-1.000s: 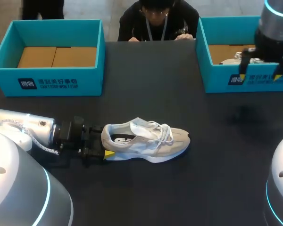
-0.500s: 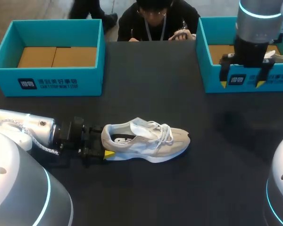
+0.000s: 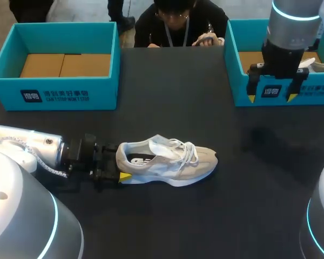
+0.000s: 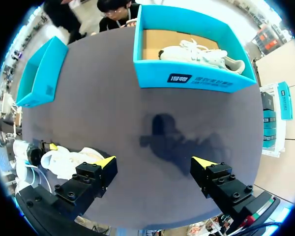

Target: Take the shoe out of the shoebox, open the shoe tongue, remove and reinsert the insole, then place the shoe into the shoebox

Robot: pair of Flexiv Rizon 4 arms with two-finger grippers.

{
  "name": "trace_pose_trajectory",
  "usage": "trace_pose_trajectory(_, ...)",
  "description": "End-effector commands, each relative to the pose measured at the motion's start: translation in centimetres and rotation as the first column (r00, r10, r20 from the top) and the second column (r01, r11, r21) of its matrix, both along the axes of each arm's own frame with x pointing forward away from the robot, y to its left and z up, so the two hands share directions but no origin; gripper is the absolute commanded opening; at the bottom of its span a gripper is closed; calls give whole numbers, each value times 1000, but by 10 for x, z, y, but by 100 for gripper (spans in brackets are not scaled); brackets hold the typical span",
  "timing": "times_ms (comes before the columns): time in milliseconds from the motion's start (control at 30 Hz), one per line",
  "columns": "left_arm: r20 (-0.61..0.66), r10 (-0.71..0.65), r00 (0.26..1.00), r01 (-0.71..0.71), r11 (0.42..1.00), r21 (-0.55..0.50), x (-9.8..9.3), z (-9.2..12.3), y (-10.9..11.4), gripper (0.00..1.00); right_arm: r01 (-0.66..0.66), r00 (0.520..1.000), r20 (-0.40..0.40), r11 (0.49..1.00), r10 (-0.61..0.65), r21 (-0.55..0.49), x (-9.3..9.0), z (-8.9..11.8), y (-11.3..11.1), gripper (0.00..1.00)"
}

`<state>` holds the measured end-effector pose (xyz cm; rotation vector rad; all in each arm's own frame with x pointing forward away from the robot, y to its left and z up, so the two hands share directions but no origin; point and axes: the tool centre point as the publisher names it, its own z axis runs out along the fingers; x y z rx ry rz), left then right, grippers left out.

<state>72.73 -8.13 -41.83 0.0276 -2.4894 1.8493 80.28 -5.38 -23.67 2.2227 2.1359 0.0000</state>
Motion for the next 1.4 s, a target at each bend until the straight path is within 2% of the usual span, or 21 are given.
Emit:
trace_pose_trajectory(33,1,3,1000,-3,1000,1,-3,-2,0,0,1,1000,-1,1000,-1,0,0,0,0,100)
trace_pose_trajectory(300,1,3,1000,-3,1000,1,-3,-2,0,0,1,1000,-1,1000,-1,0,0,0,0,100)
trace_pose_trajectory(367,1,3,1000,-3,1000,1,-3,-2,0,0,11,995,95,999,-14,33,3,-1,11,100)
trace_pose_trajectory(533,1,3,1000,-3,1000,1,-3,-2,0,0,18,989,145,1000,-17,-5,3,2,37,100)
trace_pose_trajectory(800,1,3,1000,-3,1000,1,-3,-2,0,0,15,985,171,998,-5,-61,-1,14,79,100)
trace_pose_trajectory(1000,1,3,1000,-3,1000,1,-3,-2,0,0,23,983,181,1000,-20,-15,-4,21,111,100)
trace_pose_trajectory(1400,1,3,1000,-3,1000,1,-3,-2,0,0,-23,984,178,1000,25,-10,-21,12,179,100)
